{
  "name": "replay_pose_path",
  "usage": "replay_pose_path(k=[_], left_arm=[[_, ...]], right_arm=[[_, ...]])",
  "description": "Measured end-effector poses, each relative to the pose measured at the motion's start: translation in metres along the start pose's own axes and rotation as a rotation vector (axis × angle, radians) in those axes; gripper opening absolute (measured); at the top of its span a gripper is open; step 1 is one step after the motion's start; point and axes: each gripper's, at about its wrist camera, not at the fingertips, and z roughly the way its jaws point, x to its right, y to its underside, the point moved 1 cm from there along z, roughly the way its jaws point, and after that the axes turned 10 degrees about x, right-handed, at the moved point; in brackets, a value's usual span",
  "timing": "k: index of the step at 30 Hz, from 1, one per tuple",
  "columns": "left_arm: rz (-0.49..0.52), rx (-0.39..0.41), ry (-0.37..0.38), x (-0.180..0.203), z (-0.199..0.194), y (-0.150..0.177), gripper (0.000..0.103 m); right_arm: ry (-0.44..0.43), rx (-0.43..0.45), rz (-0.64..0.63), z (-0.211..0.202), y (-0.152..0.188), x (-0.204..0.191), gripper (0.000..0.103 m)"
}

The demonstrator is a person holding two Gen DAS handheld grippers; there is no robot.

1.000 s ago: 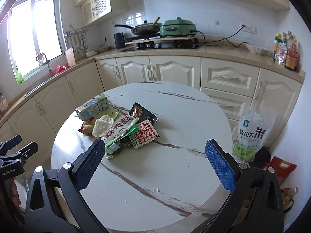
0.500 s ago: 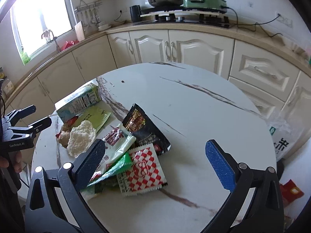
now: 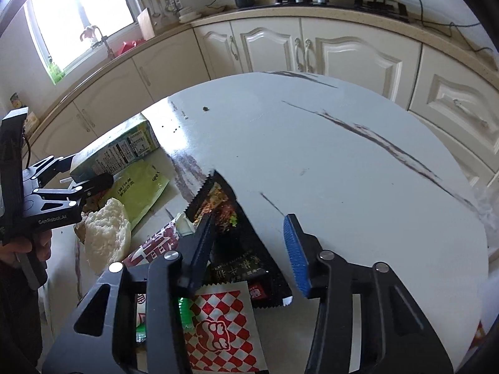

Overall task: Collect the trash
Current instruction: 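Grasp the milk carton with the left tool while the right tool grasps the dark snack wrapper, then carry the carton and wrapper to the blue bin and open both tools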

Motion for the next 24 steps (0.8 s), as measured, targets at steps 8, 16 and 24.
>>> replay_pose_path(k=[8,16,24], left_arm=[[-0.04,0.09,0.079,-0.01,-0.033,-0.001,0.044],[-0.063,0.18,0.108,-0.021,-0.117,0.022,0.044],[-0.106,0.245,0.073,-0.065,-0.22,0.082,0.044]], right_arm=[[0.038,0.117,-0.05,-0.034,-0.01,-0.015,0.003],[0.036,0.205,-0.064,-0.089,-0.026,-0.056,0.003],[-0.092,0.277,-0.141,-0.131,-0.036,-0.161,0.003]])
